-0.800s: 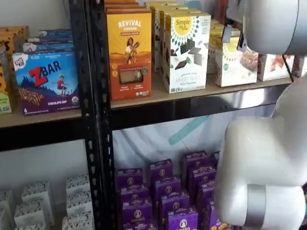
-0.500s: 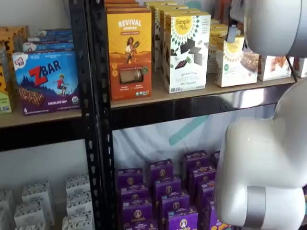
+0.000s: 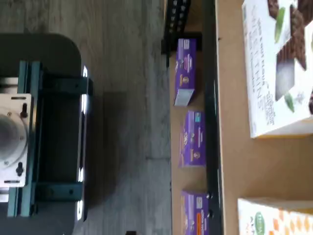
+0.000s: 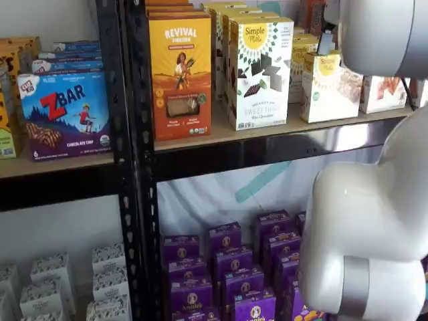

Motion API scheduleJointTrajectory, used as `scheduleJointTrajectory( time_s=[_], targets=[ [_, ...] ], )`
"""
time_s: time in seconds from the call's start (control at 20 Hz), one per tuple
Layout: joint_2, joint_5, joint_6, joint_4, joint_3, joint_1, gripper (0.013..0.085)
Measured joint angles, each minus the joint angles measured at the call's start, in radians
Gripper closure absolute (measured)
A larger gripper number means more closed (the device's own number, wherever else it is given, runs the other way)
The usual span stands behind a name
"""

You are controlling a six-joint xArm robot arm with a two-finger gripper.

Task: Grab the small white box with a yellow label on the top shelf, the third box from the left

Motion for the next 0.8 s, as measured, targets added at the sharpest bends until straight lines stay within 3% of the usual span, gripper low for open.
scheduleJointTrajectory(
  time_s=[0.2,0.3,0.5,0.8],
  targets=[
    [-0.023,-0.069,-0.008,0.096,0.032,-0.036,0.013],
    [-0.03,-0.103,-0.01,0.118,0.046,-0.041,0.013],
    [-0.031,-0.171,-0.012,0.109,0.066,-0.03,0.013],
    [-0.012,-0.284,-0.023,0.047,0.11,-0.002,0.013]
  ],
)
